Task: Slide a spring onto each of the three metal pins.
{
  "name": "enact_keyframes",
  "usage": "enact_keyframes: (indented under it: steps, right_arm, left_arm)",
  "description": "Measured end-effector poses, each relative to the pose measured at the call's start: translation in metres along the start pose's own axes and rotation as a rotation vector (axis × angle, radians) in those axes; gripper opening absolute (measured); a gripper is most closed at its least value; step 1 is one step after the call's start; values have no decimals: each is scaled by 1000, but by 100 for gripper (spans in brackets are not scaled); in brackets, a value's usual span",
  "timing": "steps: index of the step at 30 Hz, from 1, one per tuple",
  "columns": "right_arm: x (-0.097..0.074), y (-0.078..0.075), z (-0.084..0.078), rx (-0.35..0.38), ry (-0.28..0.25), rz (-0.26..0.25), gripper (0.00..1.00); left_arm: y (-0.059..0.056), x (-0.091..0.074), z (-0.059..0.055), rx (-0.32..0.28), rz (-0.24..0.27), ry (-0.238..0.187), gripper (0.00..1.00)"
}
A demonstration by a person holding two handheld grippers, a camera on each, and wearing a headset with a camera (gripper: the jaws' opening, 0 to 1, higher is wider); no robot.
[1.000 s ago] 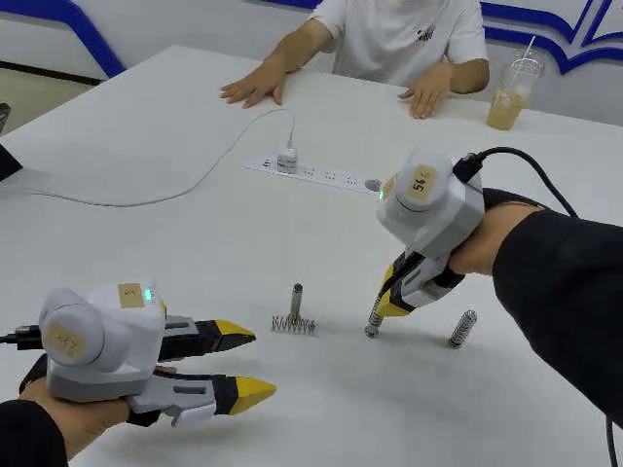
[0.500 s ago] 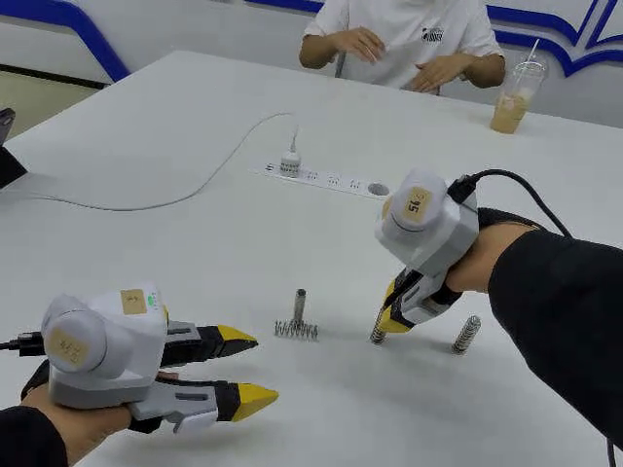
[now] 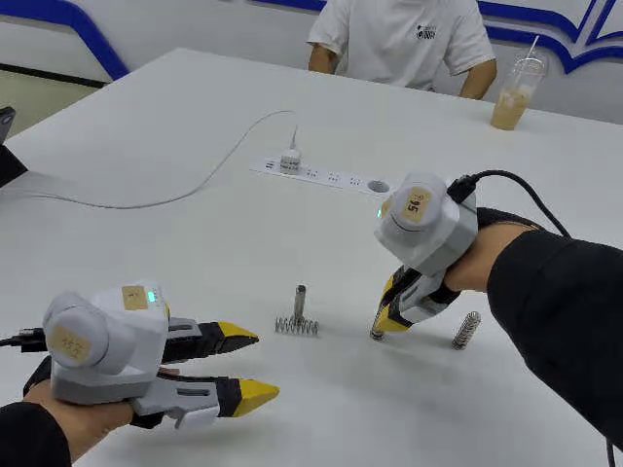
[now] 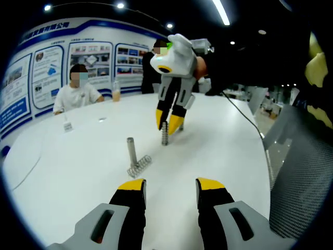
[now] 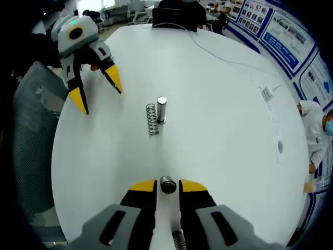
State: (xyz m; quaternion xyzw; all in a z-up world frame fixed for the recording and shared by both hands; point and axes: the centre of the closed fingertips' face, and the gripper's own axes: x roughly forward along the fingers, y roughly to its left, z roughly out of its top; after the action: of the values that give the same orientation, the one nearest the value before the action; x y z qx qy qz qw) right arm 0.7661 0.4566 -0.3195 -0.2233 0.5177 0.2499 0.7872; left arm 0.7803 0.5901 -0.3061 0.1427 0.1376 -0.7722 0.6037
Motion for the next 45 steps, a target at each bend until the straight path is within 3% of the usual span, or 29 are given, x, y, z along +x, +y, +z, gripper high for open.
enact_keyframes:
  steps: [8,15,26,45]
  right_arm:
    - [-6,-2,4,-4,-19,-19,22]
    - [-9,1,25,-17,-75,-23,23]
    - [8,13,50,-24,-124,11,22]
    - [39,23,67,-41,-157,40,17]
  left_arm:
    - [0,1,0,-1,1,-1,39]
    - [1,0,-1,0,3,0,39]
    - [3,-1,-1,-1,8,1,39]
    - [3,-3,-3,-8,14,12,37]
